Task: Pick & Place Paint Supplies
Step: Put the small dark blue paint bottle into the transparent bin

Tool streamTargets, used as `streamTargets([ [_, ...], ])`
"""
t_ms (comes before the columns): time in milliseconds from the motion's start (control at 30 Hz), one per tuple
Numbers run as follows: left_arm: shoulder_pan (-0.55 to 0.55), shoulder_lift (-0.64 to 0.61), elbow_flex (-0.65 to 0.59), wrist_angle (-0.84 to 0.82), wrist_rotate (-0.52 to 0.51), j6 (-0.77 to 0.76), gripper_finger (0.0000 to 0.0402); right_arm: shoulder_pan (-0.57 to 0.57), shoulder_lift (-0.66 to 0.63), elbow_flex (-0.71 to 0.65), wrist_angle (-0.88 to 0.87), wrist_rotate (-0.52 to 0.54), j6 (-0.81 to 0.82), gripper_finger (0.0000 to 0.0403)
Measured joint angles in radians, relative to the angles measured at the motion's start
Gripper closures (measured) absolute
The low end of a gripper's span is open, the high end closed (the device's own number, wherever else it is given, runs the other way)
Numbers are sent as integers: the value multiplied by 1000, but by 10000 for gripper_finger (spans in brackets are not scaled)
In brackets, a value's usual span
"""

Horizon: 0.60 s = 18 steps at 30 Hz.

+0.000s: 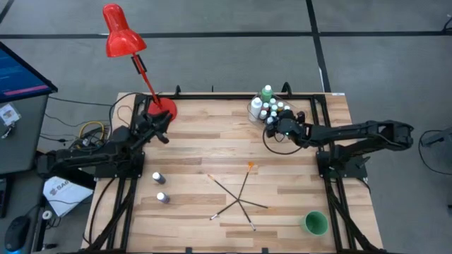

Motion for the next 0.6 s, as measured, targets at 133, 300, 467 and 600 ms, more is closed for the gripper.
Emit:
streamTargets([
  [133, -19, 38, 39, -4, 95, -27, 252, 10, -64, 9, -17, -9, -51, 248],
  [300, -79, 98, 140, -48, 300, -56, 235, 55, -182, 48, -86, -9, -96, 236],
  [467, -205, 197, 291, -202, 387, -78, 234, 102, -278, 55, -92, -9, -106, 232],
  [600, -309, 294, 466, -505, 376, -78, 234, 134, -322, 55, -129, -9, -105, 234],
])
